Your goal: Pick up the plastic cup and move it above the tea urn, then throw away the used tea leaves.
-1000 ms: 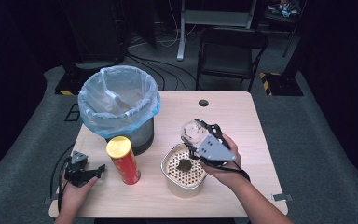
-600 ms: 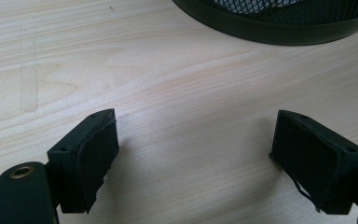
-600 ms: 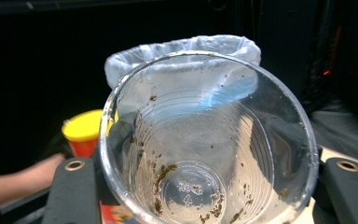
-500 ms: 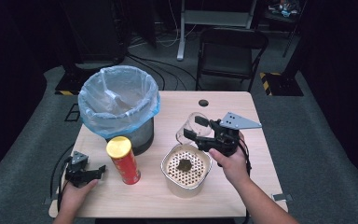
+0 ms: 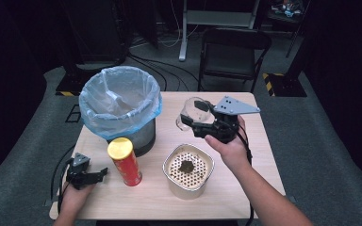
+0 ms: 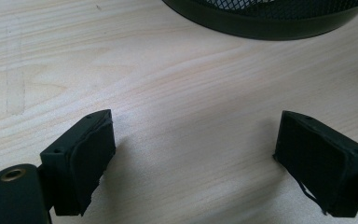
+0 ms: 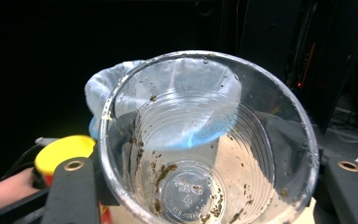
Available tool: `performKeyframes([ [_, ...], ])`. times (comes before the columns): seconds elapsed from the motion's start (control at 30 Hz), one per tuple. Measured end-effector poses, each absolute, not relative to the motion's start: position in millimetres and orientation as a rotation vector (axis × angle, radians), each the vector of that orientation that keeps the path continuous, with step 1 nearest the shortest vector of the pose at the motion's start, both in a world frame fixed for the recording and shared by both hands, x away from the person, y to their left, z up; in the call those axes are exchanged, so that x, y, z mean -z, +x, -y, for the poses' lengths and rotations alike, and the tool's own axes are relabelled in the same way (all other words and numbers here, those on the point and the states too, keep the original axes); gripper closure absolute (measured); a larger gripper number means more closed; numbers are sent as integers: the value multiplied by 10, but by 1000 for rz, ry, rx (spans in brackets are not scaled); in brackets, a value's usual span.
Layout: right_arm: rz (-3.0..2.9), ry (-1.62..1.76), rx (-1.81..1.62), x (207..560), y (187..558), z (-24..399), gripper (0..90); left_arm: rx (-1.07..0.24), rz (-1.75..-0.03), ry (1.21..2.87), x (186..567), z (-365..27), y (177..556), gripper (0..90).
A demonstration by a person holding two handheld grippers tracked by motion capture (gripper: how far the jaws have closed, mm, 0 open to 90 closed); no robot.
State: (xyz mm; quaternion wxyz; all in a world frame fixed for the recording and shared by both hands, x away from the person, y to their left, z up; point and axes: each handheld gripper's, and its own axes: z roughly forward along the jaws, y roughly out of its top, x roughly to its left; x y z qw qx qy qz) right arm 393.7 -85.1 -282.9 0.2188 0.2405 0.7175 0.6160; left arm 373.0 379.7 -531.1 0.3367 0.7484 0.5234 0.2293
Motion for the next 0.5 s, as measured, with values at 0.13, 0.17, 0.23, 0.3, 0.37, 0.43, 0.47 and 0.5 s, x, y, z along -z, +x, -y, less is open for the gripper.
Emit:
performKeyframes([
  [0.13,-1995,681,-1677,2756,4053,779,331,-599,-1361,1955,5310,-3799,3727,118],
  [0.17,-1999,693,-1674,2744,4080,763,331,-599,-1360,1955,5310,-3799,3726,118],
  [0.23,-1997,693,-1664,2716,4129,727,331,-599,-1360,1955,5310,-3799,3726,118],
  [0.3,-1989,682,-1659,2682,4177,691,332,-597,-1362,1952,5311,-3796,3724,119],
  [0.37,-1985,687,-1666,2651,4212,649,331,-598,-1362,1952,5311,-3796,3724,120],
  [0.43,-1985,683,-1652,2626,4245,605,327,-595,-1363,1952,5311,-3796,3723,120],
  [0.47,-1991,678,-1643,2609,4269,571,326,-598,-1362,1953,5310,-3797,3724,120],
  [0.5,-1994,668,-1638,2597,4289,545,327,-596,-1363,1952,5311,-3796,3723,120],
])
